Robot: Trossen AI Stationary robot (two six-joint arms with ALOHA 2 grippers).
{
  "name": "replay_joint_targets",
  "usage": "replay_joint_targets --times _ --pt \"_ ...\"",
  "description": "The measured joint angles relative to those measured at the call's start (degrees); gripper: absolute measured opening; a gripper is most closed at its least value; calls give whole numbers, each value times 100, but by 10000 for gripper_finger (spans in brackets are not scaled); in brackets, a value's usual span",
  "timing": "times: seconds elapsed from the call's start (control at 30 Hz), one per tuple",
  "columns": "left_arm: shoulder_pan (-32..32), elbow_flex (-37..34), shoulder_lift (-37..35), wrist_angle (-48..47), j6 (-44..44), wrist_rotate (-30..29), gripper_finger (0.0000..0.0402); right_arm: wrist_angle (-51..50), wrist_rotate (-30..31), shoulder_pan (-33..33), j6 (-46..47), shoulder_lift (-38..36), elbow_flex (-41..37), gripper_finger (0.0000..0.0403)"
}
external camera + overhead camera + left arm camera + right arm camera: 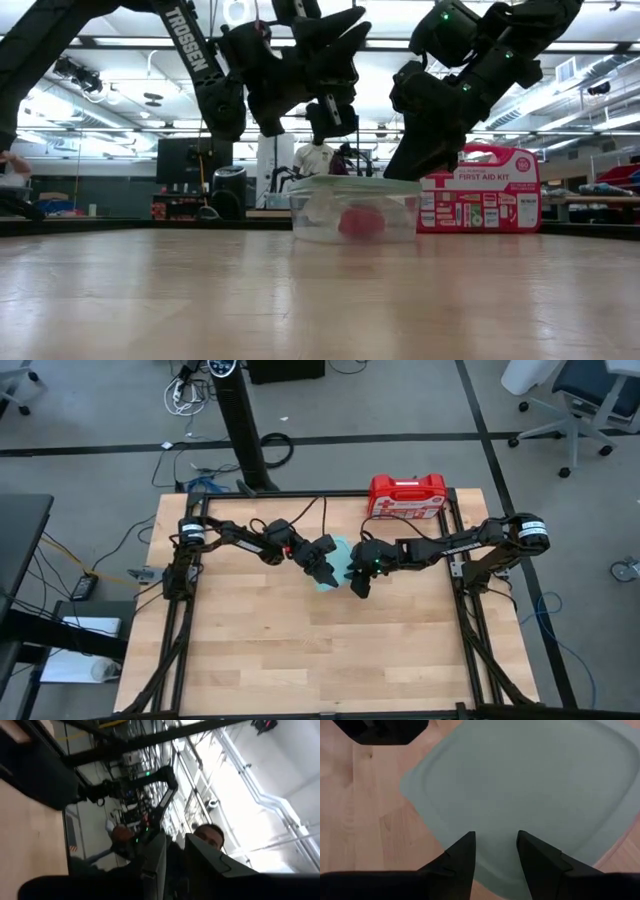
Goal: Roll bandage
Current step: Close the plastic container
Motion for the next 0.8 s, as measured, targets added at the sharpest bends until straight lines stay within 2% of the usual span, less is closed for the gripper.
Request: replay_joint_targets --times 0.2,0.5,0.8 --pt "-24 -87 0 -246 97 -466 76 -7 0 0 -21 -2 0 149" --pt "-75 -876 0 -301 293 -1143 76 -15 2 2 -32 -2 2 149" --pt "-239 -901 0 -3 143 -1398 76 -9 4 4 -32 -2 2 149"
